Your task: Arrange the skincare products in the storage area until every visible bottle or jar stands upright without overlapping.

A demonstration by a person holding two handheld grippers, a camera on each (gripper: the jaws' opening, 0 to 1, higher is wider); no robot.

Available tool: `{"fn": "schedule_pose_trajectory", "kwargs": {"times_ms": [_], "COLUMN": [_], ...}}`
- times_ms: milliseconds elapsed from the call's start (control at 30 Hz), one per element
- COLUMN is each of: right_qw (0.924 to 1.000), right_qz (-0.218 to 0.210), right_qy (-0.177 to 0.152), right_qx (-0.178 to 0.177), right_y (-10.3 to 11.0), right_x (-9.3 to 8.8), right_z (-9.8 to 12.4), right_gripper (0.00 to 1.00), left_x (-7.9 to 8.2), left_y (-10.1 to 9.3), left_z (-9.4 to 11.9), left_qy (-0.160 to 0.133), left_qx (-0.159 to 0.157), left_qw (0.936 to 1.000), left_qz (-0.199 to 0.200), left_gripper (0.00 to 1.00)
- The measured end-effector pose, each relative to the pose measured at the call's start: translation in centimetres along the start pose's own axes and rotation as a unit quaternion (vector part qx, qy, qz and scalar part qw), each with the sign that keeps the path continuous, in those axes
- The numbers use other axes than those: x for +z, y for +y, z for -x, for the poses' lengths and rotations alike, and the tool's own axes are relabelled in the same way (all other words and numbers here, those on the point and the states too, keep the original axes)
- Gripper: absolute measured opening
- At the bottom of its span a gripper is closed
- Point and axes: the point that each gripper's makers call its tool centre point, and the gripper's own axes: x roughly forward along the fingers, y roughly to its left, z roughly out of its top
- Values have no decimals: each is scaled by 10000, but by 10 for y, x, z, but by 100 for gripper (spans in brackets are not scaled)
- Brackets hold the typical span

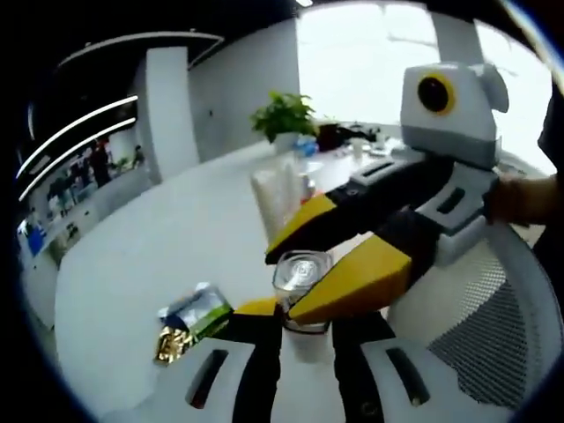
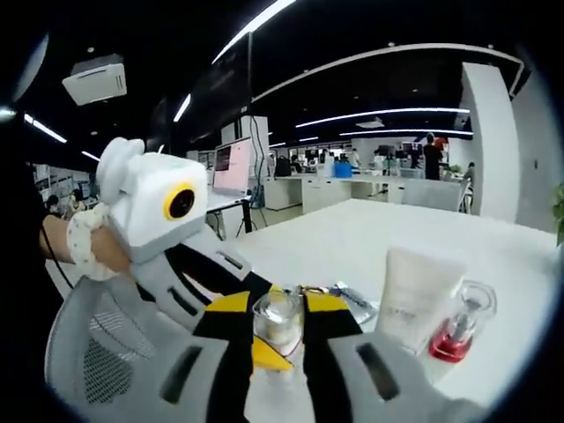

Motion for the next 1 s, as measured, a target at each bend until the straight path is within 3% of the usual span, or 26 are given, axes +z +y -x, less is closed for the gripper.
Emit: {"fn": "schedule_pose_trajectory", "kwargs": {"times_ms": [100,333,600,800,1000], "right_qw": [9999,9991,9974,9979,9981], "right_qz": [-26,-7,-34,-174,115], "right_qy": [112,434,724,626,603], "right_qx": [-26,-36,50,57,23], "right_y": [-4,-5,-3,-4,-2], "right_x": [-3,-19,-36,-35,-35], "right_z": [-5,-13,-16,-17,-17], "right_gripper": [20,20,20,21,22], "left_x": [-4,-19,-34,-33,-34], "left_y": [5,8,5,5,6], "left_z": [-4,-12,-19,-18,-19], "left_qy": [61,314,285,226,216], "left_qx": [-23,-16,-107,-114,-69], "left_qw": [9999,9995,9994,9994,9997], "left_qz": [159,90,163,214,89], "left_gripper": [18,18,18,18,19]}}
